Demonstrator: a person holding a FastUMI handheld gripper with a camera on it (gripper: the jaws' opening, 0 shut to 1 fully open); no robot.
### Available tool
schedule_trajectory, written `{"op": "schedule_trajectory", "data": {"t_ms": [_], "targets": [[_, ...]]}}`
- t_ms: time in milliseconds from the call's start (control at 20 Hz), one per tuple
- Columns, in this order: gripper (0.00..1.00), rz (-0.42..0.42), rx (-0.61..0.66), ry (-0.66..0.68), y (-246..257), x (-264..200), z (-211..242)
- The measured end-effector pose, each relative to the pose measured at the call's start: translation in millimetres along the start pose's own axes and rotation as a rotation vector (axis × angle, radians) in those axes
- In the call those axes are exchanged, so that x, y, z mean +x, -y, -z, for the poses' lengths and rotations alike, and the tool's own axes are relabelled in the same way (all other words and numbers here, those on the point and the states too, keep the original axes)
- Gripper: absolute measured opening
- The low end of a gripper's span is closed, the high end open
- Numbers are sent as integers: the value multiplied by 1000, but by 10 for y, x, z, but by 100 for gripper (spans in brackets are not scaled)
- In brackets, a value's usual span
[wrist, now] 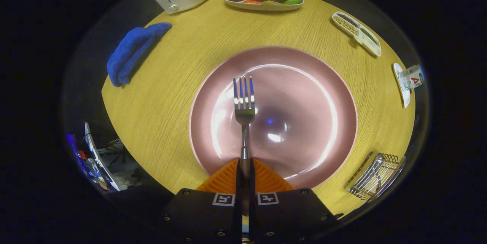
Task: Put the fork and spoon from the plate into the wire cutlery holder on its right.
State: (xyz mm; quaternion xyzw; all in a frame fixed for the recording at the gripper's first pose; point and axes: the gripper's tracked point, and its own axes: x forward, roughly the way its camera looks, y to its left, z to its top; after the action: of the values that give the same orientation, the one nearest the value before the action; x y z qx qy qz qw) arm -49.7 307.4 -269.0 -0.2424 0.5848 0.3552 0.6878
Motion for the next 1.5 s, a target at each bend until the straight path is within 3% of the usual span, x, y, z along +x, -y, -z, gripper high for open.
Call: {"op": "schedule_trajectory", "data": {"t_ms": [700, 1150, 1500], "targets": [[8, -48, 194, 75, 199, -460, -10], [7, 25, 326, 133, 932, -1169, 328], [7, 76, 378, 47, 1449, -1504, 886]]}}
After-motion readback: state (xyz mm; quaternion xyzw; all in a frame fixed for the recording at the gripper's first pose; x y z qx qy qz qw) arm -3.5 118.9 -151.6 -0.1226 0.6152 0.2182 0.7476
